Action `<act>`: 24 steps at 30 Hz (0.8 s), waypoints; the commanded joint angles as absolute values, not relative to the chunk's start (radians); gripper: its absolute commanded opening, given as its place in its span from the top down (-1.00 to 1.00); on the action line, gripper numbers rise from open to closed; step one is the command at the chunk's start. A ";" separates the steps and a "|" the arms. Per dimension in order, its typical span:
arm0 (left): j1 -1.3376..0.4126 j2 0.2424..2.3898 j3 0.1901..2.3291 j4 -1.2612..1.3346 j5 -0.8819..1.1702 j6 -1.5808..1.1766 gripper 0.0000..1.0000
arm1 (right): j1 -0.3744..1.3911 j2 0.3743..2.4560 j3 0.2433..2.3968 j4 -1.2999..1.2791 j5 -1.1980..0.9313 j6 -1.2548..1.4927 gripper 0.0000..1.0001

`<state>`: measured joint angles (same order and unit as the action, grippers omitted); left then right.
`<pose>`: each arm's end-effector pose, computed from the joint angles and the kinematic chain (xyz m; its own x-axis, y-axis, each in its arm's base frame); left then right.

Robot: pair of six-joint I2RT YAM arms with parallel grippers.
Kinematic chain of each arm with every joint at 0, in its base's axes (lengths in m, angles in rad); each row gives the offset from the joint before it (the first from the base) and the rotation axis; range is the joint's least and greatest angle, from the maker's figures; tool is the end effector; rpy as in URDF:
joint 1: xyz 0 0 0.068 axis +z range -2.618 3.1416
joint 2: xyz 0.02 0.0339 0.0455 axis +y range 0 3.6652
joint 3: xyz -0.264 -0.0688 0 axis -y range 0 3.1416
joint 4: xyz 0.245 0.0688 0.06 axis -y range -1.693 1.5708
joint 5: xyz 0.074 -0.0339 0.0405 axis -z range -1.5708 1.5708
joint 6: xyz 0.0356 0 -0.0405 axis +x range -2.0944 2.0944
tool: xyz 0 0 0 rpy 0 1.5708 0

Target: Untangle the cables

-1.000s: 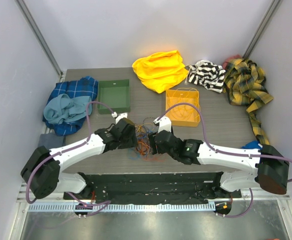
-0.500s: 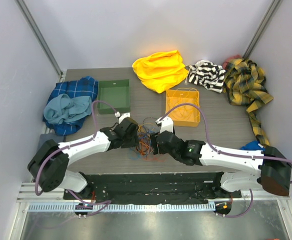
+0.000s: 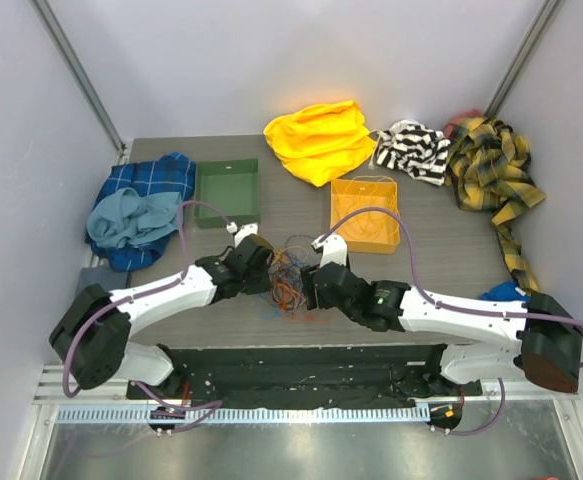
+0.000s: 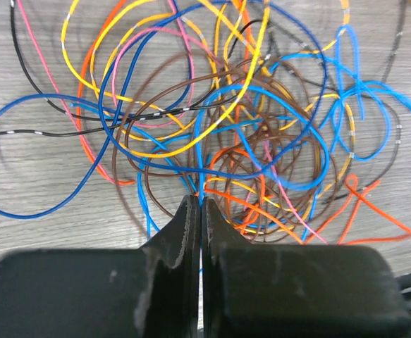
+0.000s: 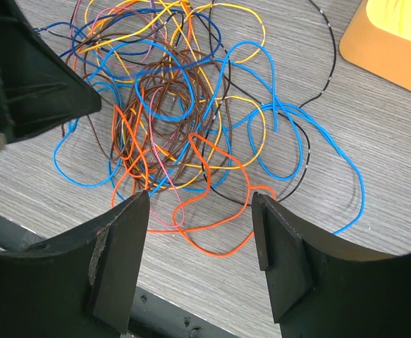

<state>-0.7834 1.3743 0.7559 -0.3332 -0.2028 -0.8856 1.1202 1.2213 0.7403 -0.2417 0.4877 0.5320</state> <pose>0.1936 -0.1827 0.1906 -0.8362 -0.2376 -0.4943 -0.0617 0.9364 -0.3456 0.1255 0.2211 0.2316 -0.5740 -0.1575 -0.8036 -0.4073 0.9062 0.1134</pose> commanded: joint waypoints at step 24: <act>-0.778 1.239 1.831 -0.601 -0.590 -0.399 1.00 | 1.123 1.063 0.762 -0.241 0.537 0.529 -0.32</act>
<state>-0.7834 1.1839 1.7458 -0.5926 -0.4885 -0.5316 1.1202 1.1168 0.7399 -0.2497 0.5072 0.5289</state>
